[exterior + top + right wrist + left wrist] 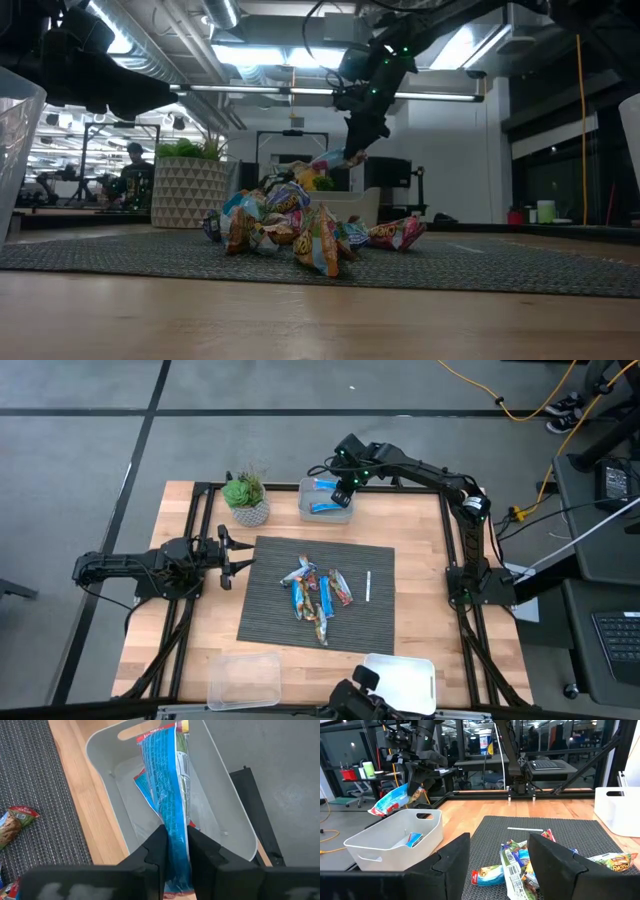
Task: Pick and place Granola Bars by type
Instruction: Put the red granola bar into the gray bin
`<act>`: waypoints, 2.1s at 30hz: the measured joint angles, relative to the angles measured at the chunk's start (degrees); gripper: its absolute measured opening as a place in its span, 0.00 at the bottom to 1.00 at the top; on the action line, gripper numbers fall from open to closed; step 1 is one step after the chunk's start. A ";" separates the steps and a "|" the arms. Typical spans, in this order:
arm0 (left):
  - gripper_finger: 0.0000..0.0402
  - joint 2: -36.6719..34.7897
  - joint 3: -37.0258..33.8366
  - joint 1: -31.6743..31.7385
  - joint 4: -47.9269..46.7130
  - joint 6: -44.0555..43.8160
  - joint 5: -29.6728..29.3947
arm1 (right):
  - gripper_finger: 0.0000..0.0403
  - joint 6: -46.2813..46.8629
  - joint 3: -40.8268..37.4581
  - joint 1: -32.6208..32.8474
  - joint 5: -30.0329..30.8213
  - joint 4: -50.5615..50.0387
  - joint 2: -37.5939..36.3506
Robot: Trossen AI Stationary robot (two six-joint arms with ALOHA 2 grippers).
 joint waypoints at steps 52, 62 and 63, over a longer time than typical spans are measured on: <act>0.48 0.00 0.00 0.00 -0.01 0.00 0.00 | 0.38 22.94 13.11 32.19 24.13 -28.94 -9.37; 0.48 0.00 0.00 0.00 -0.01 0.00 0.00 | 0.38 31.83 13.09 43.97 25.62 -30.31 -11.34; 0.48 -0.02 0.00 0.00 -0.01 0.00 0.00 | 0.38 32.08 13.09 44.80 25.68 -30.11 -11.34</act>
